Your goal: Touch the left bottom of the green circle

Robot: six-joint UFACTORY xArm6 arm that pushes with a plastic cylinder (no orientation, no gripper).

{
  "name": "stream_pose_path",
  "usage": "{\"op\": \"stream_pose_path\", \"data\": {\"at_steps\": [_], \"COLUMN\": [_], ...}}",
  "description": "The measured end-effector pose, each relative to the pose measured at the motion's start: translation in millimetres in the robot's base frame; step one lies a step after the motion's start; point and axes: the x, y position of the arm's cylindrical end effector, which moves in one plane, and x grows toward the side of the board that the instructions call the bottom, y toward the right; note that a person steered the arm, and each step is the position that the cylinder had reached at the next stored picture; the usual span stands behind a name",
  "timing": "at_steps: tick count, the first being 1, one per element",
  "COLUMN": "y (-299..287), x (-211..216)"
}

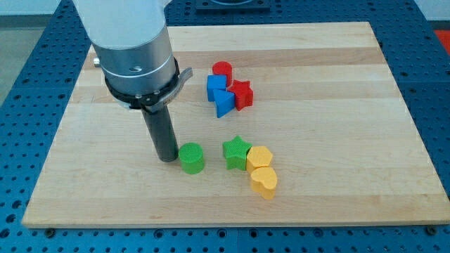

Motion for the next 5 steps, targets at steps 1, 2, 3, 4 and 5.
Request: {"op": "stream_pose_path", "data": {"at_steps": [1, 2, 3, 4, 5], "y": [2, 2, 5, 8, 15], "x": [4, 35, 49, 10, -37]}}
